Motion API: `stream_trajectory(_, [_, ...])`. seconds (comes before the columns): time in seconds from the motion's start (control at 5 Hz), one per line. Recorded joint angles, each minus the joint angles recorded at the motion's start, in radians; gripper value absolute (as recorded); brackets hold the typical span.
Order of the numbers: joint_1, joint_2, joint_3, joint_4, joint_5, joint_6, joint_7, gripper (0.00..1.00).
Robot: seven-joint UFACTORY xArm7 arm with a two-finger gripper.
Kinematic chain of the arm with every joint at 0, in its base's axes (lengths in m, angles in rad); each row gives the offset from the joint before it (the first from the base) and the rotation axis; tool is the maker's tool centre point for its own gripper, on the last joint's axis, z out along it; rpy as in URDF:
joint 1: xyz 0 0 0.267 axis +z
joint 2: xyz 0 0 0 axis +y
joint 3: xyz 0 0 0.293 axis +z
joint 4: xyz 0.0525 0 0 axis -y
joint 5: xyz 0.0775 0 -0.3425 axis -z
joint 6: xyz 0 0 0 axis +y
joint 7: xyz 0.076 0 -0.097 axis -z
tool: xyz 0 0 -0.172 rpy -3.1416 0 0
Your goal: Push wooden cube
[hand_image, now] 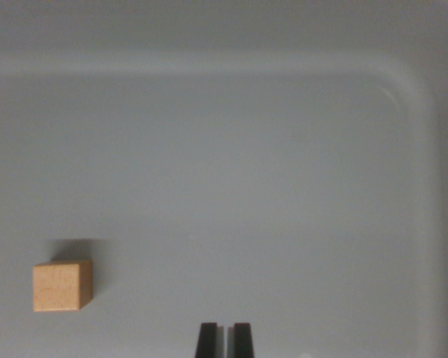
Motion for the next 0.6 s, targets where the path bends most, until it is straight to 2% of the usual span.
stream_trajectory(0.2, [0.0064, 0.007, 0.008, -0.029, -0.0001, -0.031, 0.015, 0.0])
stream_trajectory(0.4, [0.0064, 0.007, 0.008, -0.029, -0.0001, -0.031, 0.015, 0.0])
stream_trajectory(0.6, [0.0135, 0.014, 0.016, -0.062, -0.0003, -0.066, 0.032, 0.0])
